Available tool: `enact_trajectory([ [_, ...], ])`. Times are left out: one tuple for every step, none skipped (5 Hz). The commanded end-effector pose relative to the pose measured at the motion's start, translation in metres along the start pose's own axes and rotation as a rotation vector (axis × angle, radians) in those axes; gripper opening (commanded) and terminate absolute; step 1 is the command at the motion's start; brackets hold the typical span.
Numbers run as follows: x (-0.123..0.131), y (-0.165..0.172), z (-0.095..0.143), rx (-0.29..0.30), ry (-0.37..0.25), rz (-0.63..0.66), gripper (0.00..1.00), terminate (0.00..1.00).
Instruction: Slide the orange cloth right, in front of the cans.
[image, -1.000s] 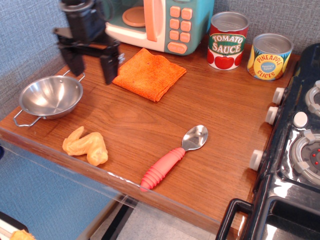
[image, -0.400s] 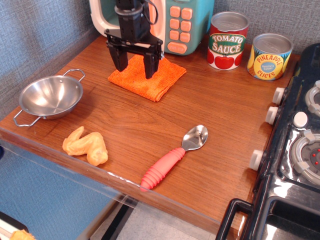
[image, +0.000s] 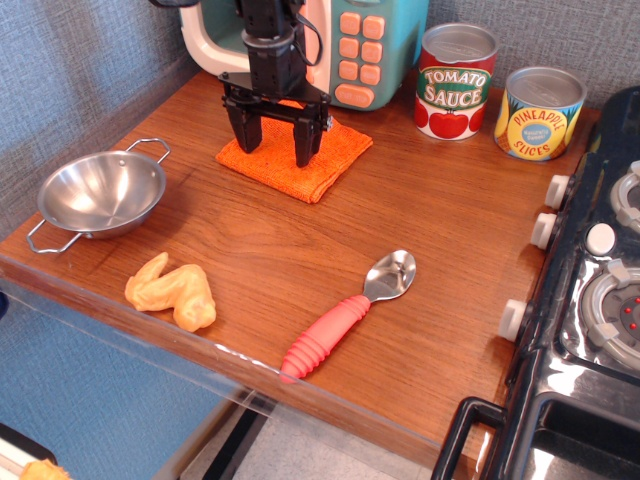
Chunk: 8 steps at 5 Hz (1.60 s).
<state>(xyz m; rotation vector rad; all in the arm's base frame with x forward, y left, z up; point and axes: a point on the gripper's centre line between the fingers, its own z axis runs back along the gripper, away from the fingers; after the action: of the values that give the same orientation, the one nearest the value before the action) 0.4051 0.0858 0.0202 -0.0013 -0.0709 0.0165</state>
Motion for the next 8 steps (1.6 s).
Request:
enact_trajectory([
  [0.008, -0.006, -0.006, 0.035, 0.001, -0.018, 1.00, 0.00],
  [0.001, -0.019, -0.013, 0.028, 0.027, -0.018, 1.00, 0.00],
  [-0.004, -0.048, -0.008, -0.019, 0.023, -0.051, 1.00, 0.00],
  [-0.003, -0.086, 0.000, -0.053, 0.014, -0.078, 1.00, 0.00],
  [0.004, -0.114, 0.008, -0.059, -0.003, -0.090, 1.00, 0.00],
  [0.009, -0.140, 0.011, -0.041, -0.004, -0.100, 1.00, 0.00],
  [0.009, -0.165, 0.010, -0.025, 0.023, -0.075, 1.00, 0.00],
  [0.015, -0.172, 0.014, -0.017, 0.038, -0.023, 1.00, 0.00],
])
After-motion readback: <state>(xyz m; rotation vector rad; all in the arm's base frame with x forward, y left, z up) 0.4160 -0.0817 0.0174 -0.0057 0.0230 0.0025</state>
